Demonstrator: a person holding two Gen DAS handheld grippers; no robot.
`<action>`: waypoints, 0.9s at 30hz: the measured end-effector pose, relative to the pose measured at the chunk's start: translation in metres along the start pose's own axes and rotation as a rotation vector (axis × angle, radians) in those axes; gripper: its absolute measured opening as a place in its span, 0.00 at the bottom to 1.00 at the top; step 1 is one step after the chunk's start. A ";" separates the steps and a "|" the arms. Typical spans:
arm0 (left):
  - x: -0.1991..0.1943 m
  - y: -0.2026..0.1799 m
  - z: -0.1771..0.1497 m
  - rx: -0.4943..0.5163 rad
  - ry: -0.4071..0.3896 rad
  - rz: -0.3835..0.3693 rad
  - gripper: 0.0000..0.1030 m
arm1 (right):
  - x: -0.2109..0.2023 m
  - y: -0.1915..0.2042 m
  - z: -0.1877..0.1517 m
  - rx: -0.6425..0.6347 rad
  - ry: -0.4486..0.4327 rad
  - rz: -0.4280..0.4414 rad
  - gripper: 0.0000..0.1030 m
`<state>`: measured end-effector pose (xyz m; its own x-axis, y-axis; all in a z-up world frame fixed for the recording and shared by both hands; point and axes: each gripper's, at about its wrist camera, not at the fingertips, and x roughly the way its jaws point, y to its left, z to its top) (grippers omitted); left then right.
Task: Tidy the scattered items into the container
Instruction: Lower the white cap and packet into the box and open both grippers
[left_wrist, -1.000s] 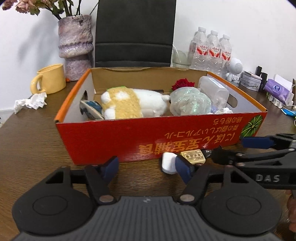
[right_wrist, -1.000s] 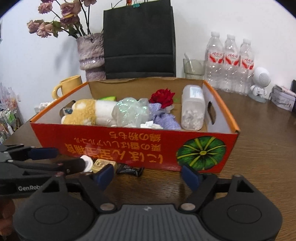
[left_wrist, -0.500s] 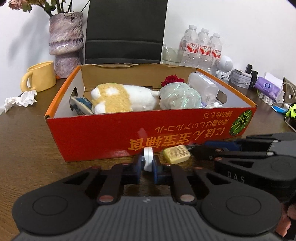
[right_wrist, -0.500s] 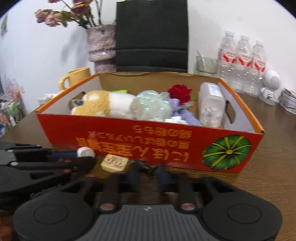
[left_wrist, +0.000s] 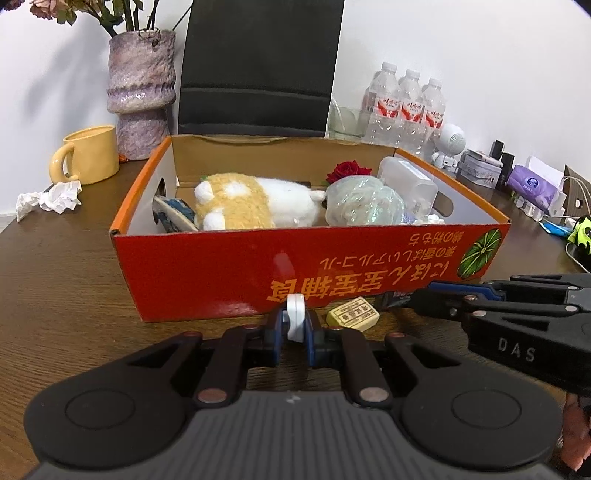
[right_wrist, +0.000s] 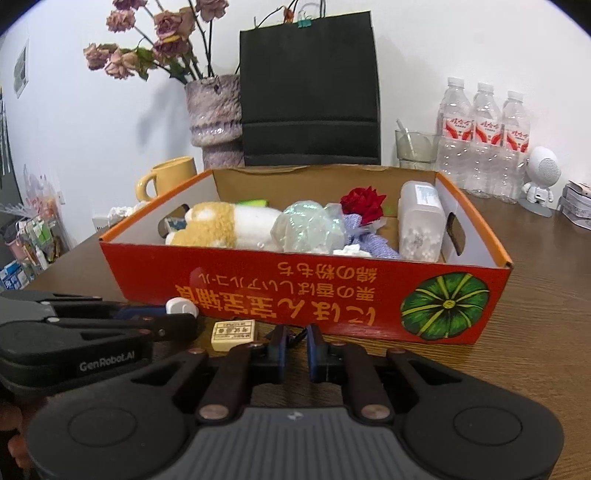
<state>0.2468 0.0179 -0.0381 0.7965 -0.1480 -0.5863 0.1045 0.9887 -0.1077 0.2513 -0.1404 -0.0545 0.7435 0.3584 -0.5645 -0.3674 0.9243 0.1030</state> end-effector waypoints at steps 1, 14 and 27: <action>-0.002 0.000 0.000 -0.001 -0.005 -0.002 0.12 | -0.002 -0.001 0.000 0.005 -0.006 0.002 0.10; -0.044 -0.014 -0.004 -0.037 -0.108 -0.021 0.12 | -0.043 -0.005 0.000 0.037 -0.109 0.006 0.10; -0.036 -0.016 0.073 -0.052 -0.220 0.005 0.12 | -0.061 -0.032 0.067 0.027 -0.278 -0.037 0.10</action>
<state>0.2597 0.0089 0.0437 0.9084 -0.1283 -0.3979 0.0738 0.9860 -0.1495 0.2556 -0.1831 0.0312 0.8822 0.3430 -0.3227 -0.3249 0.9393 0.1104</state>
